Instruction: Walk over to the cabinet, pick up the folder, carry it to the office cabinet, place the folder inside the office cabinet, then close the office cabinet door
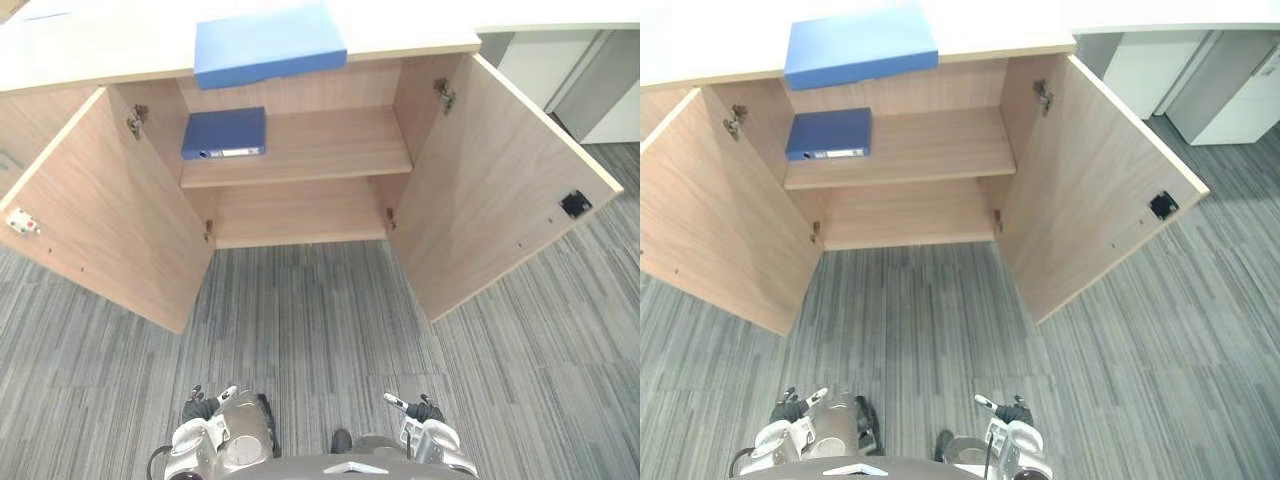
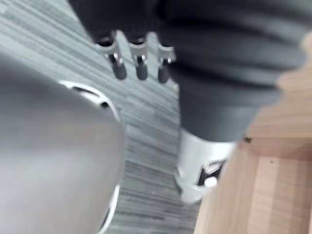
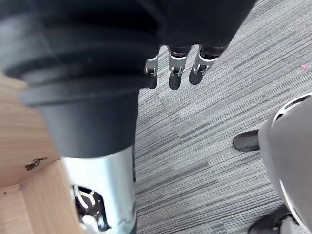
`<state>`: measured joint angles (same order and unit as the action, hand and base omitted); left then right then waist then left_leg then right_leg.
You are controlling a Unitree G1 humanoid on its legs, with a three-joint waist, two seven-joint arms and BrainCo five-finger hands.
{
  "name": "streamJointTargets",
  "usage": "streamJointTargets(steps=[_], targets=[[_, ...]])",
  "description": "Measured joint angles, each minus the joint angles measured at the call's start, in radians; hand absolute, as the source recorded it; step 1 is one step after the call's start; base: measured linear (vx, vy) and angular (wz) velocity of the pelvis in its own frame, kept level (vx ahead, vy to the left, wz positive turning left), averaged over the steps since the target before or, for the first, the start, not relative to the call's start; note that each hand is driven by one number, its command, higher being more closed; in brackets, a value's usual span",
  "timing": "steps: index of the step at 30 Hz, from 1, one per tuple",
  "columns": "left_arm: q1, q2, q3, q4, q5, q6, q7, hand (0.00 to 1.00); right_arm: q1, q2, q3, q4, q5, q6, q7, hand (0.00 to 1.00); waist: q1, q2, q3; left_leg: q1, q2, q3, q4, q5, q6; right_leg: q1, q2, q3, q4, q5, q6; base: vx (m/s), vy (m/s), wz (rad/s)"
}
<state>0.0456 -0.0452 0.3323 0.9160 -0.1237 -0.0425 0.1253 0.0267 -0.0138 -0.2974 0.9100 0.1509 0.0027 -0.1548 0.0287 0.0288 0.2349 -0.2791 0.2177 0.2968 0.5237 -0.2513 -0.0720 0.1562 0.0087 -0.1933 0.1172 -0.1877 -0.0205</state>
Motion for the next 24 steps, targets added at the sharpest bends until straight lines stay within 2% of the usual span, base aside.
streamJointTargets(steps=[2,3,4,6,8,10,11,12,14,16,18,19,20,22,23,24], targets=[[0.005,-0.003,0.002,0.001,0.0,0.0,0.002,0.0,0.001,0.0,0.001,0.003,0.0,0.0,-0.001,0.0,0.003,0.003,-0.006,-0.004,-0.017,-0.003,-0.125,0.068,0.021,0.024,-0.009,0.019,-0.008,-0.025,0.033,0.32,0.242,-0.32],[0.009,-0.002,0.004,0.002,0.0,0.0,0.001,0.0,0.006,0.007,0.002,0.007,0.0,0.001,-0.001,0.0,0.011,-0.01,-0.022,0.0,-0.034,0.0,-0.123,0.154,0.06,0.029,-0.029,0.049,-0.002,-0.052,0.062,0.29,0.239,-0.46],[0.009,0.004,0.009,0.002,0.0,0.001,0.001,0.0,0.009,0.014,0.002,0.008,-0.001,0.001,0.0,0.0,0.013,-0.014,-0.035,0.001,-0.046,0.007,-0.114,0.158,0.07,0.027,-0.047,0.06,0.005,-0.064,0.073,0.39,0.327,-0.43],[0.01,0.028,0.01,0.018,0.001,0.001,0.001,0.0,0.023,0.032,-0.001,0.011,-0.002,0.002,0.0,0.0,0.018,-0.064,-0.067,0.017,-0.084,0.056,-0.107,0.097,0.074,-0.015,-0.107,0.082,0.089,-0.082,0.095,0.41,0.282,-0.4],[0.007,0.034,0.008,0.03,0.004,0.003,0.002,0.0,0.022,0.035,0.0,0.01,-0.003,0.001,0.002,0.0,0.024,-0.071,-0.069,0.079,-0.097,0.089,-0.116,0.068,0.092,-0.091,-0.137,0.098,0.297,-0.076,0.099,0.41,0.272,-0.47],[0.008,0.044,-0.023,0.044,0.01,0.008,0.002,0.0,0.016,0.032,0.001,0.007,-0.012,0.0,0.003,0.0,0.009,-0.058,-0.062,0.164,-0.116,0.092,-0.14,0.02,0.103,-0.22,-0.174,0.101,0.624,-0.053,0.126,0.34,0.196,-0.2],[0.008,0.049,-0.03,0.048,0.009,0.011,0.002,0.0,0.01,0.032,0.003,0.001,-0.024,-0.001,0.003,0.0,-0.004,-0.062,-0.064,0.213,-0.124,0.092,-0.165,0.01,0.102,-0.283,-0.179,0.095,0.728,-0.07,0.111,0.34,0.137,0.06],[0.007,0.049,-0.03,0.048,0.009,0.012,0.002,0.0,0.008,0.033,0.003,-0.001,-0.028,0.0,0.003,0.0,-0.008,-0.064,-0.066,0.236,-0.126,0.092,-0.179,0.007,0.102,-0.311,-0.176,0.086,0.753,-0.078,0.107,0.35,0.074,0.22],[0.004,0.042,-0.03,0.048,0.009,0.013,0.001,0.0,0.007,0.032,0.01,0.0,-0.037,-0.001,0.003,0.0,-0.015,-0.064,-0.065,0.323,-0.128,0.085,-0.242,0.007,0.099,-0.401,-0.153,0.038,0.703,-0.116,0.072,0.38,0.009,0.29],[0.004,0.036,-0.029,0.049,0.009,0.013,0.002,0.0,0.007,0.032,0.01,-0.001,-0.037,-0.005,0.003,0.0,-0.026,-0.063,-0.066,0.37,-0.129,0.066,-0.276,0.009,0.091,-0.44,-0.126,0.018,0.56,-0.111,0.059,0.4,-0.08,0.47],[0.002,0.031,-0.029,0.049,0.009,0.012,0.002,0.0,0.012,0.032,0.011,0.002,-0.037,-0.004,0.003,0.0,-0.034,-0.066,-0.067,0.403,-0.139,0.032,-0.303,0.005,0.059,-0.445,-0.102,0.022,0.371,-0.021,0.042,0.4,-0.149,0.7],[-0.005,0.018,-0.013,0.06,0.009,0.012,0.003,0.0,0.026,0.018,0.0,0.008,-0.033,-0.003,0.006,0.0,-0.035,-0.066,-0.075,0.44,-0.149,-0.015,-0.308,-0.021,0.017,-0.434,-0.105,0.02,0.337,0.094,0.002,0.42,-0.153,0.57],[-0.001,0.004,-0.007,0.064,0.009,0.012,0.002,0.0,0.027,0.007,0.001,0.008,-0.035,-0.003,0.005,0.0,-0.031,-0.041,-0.084,0.444,-0.132,-0.024,-0.309,-0.018,0.013,-0.434,-0.097,0.012,0.35,0.082,-0.004,0.42,-0.171,0.51],[0.006,-0.025,0.004,0.071,0.012,0.012,0.003,0.0,0.03,-0.008,-0.001,0.008,-0.036,-0.004,0.004,0.0,-0.032,-0.013,-0.1,0.439,-0.109,-0.026,-0.297,-0.021,0.007,-0.421,-0.084,-0.011,0.345,0.034,-0.004,0.3,-0.154,0.28],[-0.002,-0.035,0.008,0.075,0.015,0.012,0.001,0.0,0.028,-0.019,-0.001,0.008,-0.036,-0.006,0.004,0.0,-0.035,0.012,-0.092,0.43,-0.08,-0.03,-0.241,-0.024,0.003,-0.388,-0.072,-0.033,0.335,0.014,-0.012,0.35,-0.201,0.61],[-0.01,-0.036,0.018,0.074,0.021,0.013,-0.001,0.0,0.029,-0.02,0.002,0.007,-0.035,-0.005,0.003,0.0,-0.044,0.014,-0.088,0.364,-0.043,-0.056,-0.084,-0.025,-0.001,-0.34,-0.062,-0.054,0.312,-0.005,-0.012,0.24,-0.178,0.63]])
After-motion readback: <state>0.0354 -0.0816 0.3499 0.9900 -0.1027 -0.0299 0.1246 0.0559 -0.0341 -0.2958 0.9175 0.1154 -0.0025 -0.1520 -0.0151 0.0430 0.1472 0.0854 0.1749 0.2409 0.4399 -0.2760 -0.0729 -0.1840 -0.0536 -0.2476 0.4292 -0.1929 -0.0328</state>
